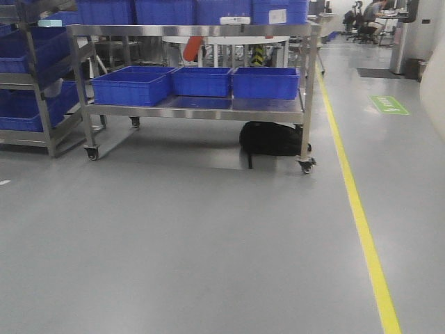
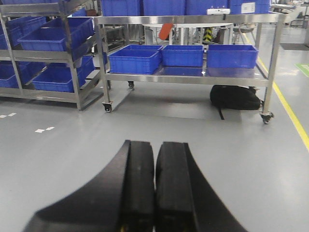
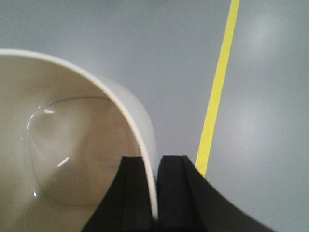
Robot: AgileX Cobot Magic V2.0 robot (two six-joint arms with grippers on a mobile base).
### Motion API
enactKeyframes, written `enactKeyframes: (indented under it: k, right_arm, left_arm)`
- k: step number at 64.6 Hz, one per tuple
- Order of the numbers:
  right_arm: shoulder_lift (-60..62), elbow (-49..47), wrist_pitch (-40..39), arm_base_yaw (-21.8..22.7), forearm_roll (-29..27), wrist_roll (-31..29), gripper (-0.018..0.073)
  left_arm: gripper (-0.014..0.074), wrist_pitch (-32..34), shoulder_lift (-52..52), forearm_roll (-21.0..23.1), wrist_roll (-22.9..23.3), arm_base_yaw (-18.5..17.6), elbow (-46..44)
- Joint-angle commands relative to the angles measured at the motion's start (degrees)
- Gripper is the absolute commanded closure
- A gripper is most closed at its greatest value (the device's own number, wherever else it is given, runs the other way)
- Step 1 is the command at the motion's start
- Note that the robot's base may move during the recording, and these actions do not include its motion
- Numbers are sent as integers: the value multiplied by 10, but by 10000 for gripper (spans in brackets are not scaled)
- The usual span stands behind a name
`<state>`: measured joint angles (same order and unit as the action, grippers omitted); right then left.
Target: Move white bin to right shelf second layer
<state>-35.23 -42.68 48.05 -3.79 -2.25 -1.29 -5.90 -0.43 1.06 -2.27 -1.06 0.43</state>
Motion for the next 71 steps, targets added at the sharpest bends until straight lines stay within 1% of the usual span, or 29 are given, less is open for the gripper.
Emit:
enactKeyframes:
  k: [1, 71]
  right_arm:
    - [1, -16, -47, -2, -3, -2, 505]
    - [-1, -16, -47, -2, -3, -2, 505]
  left_arm:
    - [512, 47, -11, 4, 3, 0, 17]
    - [512, 47, -11, 4, 3, -8, 17]
